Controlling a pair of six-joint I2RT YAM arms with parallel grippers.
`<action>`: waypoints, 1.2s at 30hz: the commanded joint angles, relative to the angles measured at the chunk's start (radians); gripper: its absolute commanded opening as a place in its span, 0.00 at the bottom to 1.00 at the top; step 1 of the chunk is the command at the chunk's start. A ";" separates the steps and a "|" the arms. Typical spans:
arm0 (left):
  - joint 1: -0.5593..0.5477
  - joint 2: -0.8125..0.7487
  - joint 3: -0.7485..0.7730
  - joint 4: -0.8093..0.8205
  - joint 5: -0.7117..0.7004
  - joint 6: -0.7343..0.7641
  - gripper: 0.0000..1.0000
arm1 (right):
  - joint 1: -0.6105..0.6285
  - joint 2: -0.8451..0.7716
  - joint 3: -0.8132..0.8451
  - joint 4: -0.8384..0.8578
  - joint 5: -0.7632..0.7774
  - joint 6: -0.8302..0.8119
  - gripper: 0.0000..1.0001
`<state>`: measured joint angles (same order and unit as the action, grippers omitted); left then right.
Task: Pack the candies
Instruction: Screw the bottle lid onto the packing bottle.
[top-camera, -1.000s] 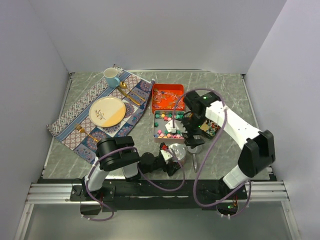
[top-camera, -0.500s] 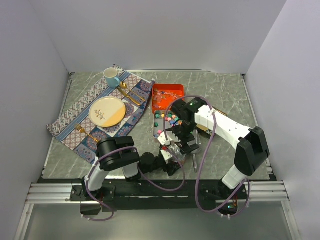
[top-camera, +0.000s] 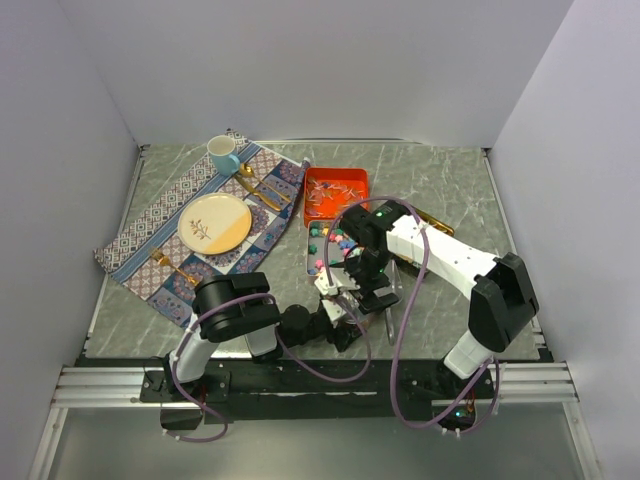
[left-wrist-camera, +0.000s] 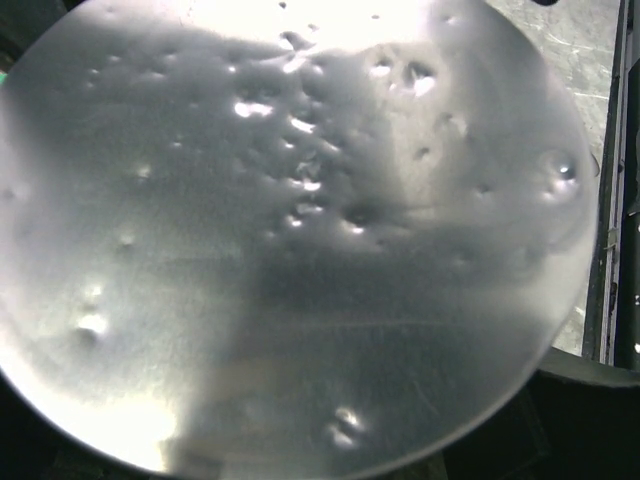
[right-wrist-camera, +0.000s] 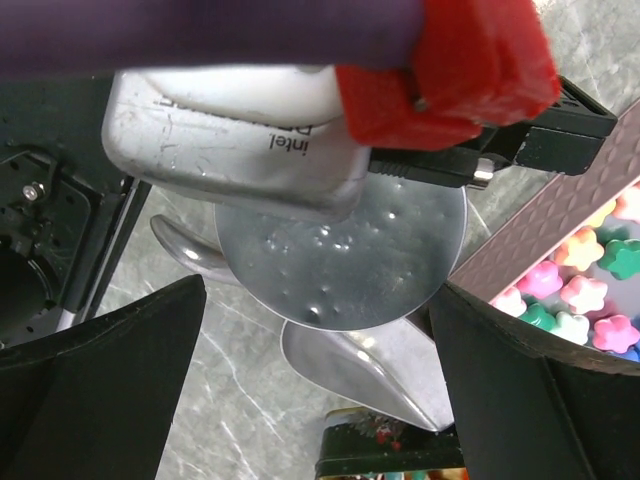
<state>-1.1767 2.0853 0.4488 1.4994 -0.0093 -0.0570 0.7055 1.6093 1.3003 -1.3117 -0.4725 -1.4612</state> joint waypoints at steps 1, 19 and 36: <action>0.011 0.042 -0.007 -0.159 -0.044 -0.064 0.01 | 0.015 -0.031 -0.039 -0.127 -0.043 0.054 1.00; 0.012 0.051 0.002 -0.179 -0.049 -0.083 0.01 | 0.009 -0.330 -0.360 -0.057 -0.031 0.211 1.00; 0.003 0.059 0.005 -0.182 -0.006 -0.050 0.01 | -0.178 -0.211 -0.018 -0.020 -0.095 0.156 1.00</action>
<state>-1.1740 2.0933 0.4683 1.4914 0.0013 -0.0635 0.5316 1.3163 1.2083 -1.3312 -0.5190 -1.2743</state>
